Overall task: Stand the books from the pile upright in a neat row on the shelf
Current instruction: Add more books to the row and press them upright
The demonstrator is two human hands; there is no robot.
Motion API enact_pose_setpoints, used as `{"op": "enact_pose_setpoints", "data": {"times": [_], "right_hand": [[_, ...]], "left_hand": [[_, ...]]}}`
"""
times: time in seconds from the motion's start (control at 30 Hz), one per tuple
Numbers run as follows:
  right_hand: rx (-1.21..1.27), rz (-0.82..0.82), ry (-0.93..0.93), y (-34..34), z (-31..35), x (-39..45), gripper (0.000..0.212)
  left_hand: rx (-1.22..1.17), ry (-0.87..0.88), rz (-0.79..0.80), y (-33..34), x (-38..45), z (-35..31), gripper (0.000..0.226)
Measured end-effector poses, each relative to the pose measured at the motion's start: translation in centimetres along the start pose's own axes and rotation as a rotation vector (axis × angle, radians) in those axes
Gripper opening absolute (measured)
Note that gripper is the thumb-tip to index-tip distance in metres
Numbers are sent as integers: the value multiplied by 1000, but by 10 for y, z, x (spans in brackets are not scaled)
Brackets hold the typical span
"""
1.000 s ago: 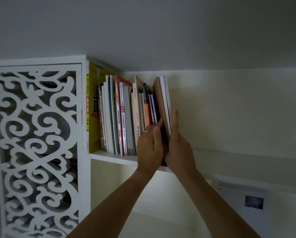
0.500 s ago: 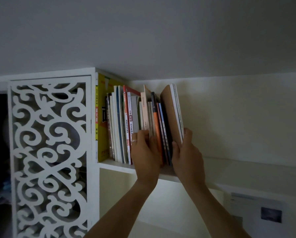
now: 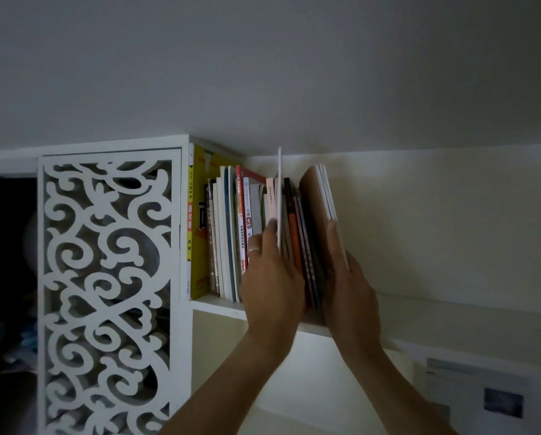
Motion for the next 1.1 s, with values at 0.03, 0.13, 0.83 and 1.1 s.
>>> {"op": "enact_pose_setpoints", "data": {"times": [0.03,0.13,0.83,1.1], "right_hand": [[-18,8,-12,0,-1,-1,67],[-125,-3,-107,2,-4,-4,70],[-104,-78,-48,2,-20,-2,66],[-45,-76,-2,4,-19,-2,59]], "left_hand": [[4,35,-30,-8,-9,-11,52],[-69,181,-109,-29,-30,-43,57],[-309,204,-114,7,-45,-19,48],[-349,30,30,68,-2,5,32]]}}
Point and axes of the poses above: each hand's wrist, its own x-axis towards the middle knuckle, its own y-axis out of the palm, z = x × y, the point moved 5 cm from there along x, towards the middle knuckle, and after that the axes turned 8 degrees about -y, right-handed, at the moved point
